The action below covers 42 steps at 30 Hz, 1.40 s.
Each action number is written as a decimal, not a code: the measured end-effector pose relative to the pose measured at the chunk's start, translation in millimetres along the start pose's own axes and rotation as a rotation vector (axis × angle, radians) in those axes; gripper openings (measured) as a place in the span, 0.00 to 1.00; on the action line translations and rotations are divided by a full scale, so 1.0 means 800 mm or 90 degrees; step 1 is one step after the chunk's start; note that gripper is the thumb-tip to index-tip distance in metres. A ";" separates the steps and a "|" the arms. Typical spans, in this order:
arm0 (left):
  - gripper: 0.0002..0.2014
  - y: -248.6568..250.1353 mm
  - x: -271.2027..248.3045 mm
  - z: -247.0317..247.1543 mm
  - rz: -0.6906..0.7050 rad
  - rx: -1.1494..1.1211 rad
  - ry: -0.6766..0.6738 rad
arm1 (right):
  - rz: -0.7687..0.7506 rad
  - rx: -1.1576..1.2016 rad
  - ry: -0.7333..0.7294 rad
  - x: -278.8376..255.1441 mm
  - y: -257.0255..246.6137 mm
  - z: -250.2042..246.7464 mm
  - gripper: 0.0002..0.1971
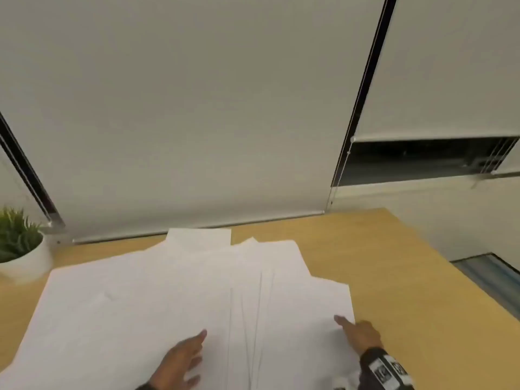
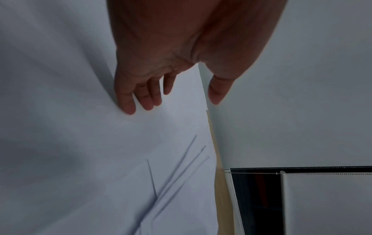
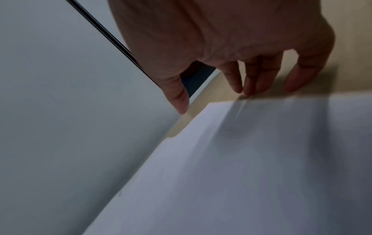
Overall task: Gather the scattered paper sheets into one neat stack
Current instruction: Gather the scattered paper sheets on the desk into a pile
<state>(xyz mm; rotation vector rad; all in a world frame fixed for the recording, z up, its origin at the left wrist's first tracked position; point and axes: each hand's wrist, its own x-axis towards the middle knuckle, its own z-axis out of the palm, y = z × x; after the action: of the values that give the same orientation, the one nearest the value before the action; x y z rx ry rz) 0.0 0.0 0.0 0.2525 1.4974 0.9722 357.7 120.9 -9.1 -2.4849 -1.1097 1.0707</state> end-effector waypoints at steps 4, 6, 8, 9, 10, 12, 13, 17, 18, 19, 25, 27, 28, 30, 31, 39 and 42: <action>0.23 0.004 0.008 0.063 -0.009 0.074 -0.028 | -0.021 0.067 -0.076 -0.004 -0.039 0.031 0.46; 0.20 0.001 0.010 0.078 -0.010 0.077 -0.049 | -0.029 0.045 -0.086 -0.006 -0.046 0.050 0.48; 0.20 0.002 0.014 0.091 -0.014 0.092 -0.082 | -0.037 0.031 -0.082 -0.001 -0.050 0.063 0.49; 0.23 0.004 0.016 0.098 -0.017 0.103 -0.084 | -0.051 0.029 -0.076 0.003 -0.051 0.068 0.48; 0.28 0.008 0.014 0.104 -0.023 0.123 -0.085 | -0.062 0.014 -0.081 0.002 -0.053 0.070 0.47; 0.37 0.006 0.024 0.111 -0.032 0.159 -0.085 | -0.085 0.006 -0.111 0.009 -0.052 0.076 0.46; 0.39 0.005 0.027 0.113 -0.031 0.177 -0.086 | -0.098 0.010 -0.118 0.009 -0.051 0.077 0.44; 0.42 0.002 0.030 0.121 -0.019 0.209 -0.110 | -0.123 0.038 -0.125 -0.012 -0.054 0.070 0.36; 0.42 0.001 0.031 0.123 -0.006 0.215 -0.108 | -0.129 0.067 -0.131 -0.020 -0.055 0.070 0.32; 0.41 0.000 0.029 0.125 0.015 0.215 -0.098 | -0.142 0.110 -0.144 -0.022 -0.054 0.073 0.27; 0.23 -0.008 0.038 0.112 0.067 0.223 -0.091 | -0.141 0.243 -0.243 -0.048 -0.043 0.077 0.20; 0.18 -0.008 0.039 0.096 0.059 0.194 -0.094 | -0.137 0.272 -0.249 -0.049 -0.034 0.071 0.21; 0.17 -0.009 0.039 0.088 0.056 0.172 -0.105 | -0.137 0.292 -0.259 -0.052 -0.032 0.066 0.22; 0.15 -0.006 0.040 0.076 0.057 0.147 -0.132 | -0.168 0.328 -0.277 -0.062 -0.031 0.053 0.22; 0.15 -0.005 0.039 0.073 0.062 0.142 -0.134 | -0.201 0.332 -0.275 -0.069 -0.032 0.046 0.22; 0.20 0.003 0.029 0.078 0.100 0.172 -0.134 | -0.419 0.247 -0.137 -0.138 -0.056 -0.037 0.17; 0.22 -0.003 0.032 0.073 0.092 0.186 -0.098 | -0.486 0.198 -0.077 -0.158 -0.064 -0.078 0.14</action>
<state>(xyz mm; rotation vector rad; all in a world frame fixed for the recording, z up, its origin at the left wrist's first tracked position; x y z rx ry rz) 48.2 40.2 -12.5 0.6389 1.4903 0.8240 315.0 71.7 126.1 -1.5495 -1.5867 1.0397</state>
